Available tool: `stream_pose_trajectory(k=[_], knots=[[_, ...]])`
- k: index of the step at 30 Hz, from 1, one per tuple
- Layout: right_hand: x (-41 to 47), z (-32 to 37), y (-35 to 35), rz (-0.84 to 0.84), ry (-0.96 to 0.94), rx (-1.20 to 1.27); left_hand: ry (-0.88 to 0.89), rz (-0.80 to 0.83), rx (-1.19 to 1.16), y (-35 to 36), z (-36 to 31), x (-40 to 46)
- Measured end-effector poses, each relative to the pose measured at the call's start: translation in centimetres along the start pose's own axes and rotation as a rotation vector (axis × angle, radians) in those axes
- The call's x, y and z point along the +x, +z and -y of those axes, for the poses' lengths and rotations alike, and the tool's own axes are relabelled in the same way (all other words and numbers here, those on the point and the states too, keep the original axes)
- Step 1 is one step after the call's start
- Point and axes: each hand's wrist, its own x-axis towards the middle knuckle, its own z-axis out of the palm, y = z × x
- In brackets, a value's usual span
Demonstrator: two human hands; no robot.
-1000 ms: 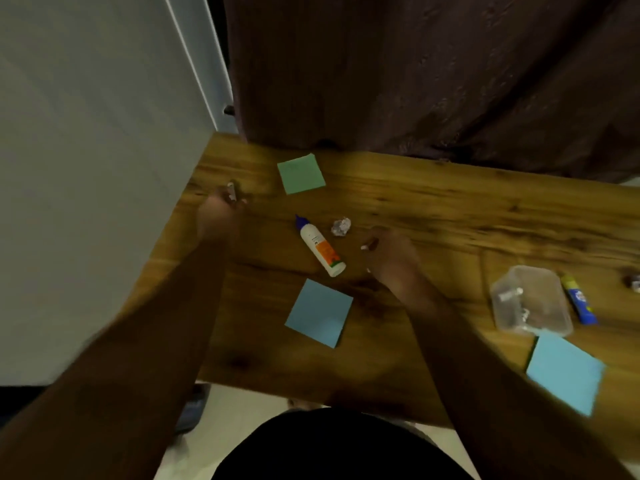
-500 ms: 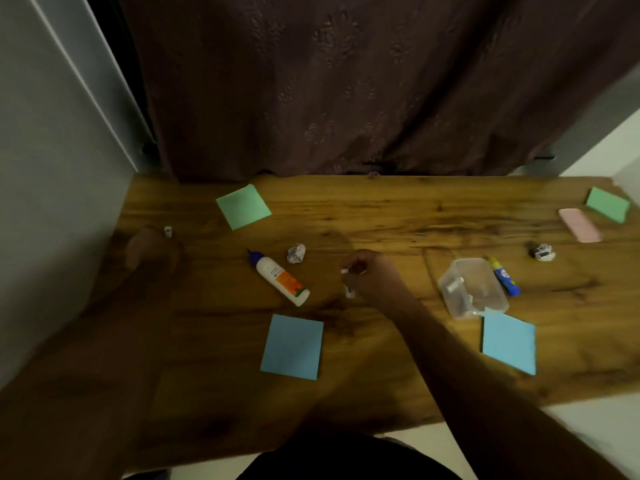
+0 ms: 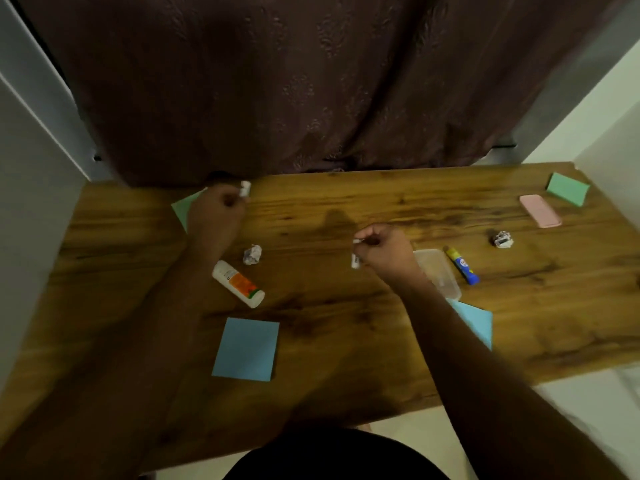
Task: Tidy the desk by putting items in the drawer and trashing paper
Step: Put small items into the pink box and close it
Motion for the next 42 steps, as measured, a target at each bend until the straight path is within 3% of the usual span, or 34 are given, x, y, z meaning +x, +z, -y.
stream_pose_trajectory(k=[3,7,11,16,22,30,36,42], knots=[[0.6,-1.5,-4.3,-0.099,0.009,-0.044,0.107,0.144,-0.081,4.5,-6.8,-4.0],[1.0,-4.4,-8.9,-0.184,0.089,-0.099,0.111,0.341,-0.087,11.5,-11.5,-7.0],[0.8,-6.5,-10.1,-0.141,0.081,-0.270,0.149,0.372,0.031,15.8,-14.5,-9.9],[1.1,-7.3,-9.6,0.001,0.043,-0.681,0.155,0.391,0.132,18.0,-15.7,-11.7],[1.0,-7.7,-9.8,0.022,-0.049,-0.784,0.160,0.440,0.172,19.1,-15.7,-12.8],[1.1,-7.5,-10.8,0.003,0.015,-0.724,0.174,0.435,0.178,19.8,-15.4,-12.8],[1.1,-7.5,-12.9,-0.037,0.113,-0.188,0.254,0.441,0.225,20.2,-15.8,-13.0],[0.1,-7.8,-12.5,-0.075,0.223,0.091,0.268,0.506,0.189,20.7,-16.1,-13.7]])
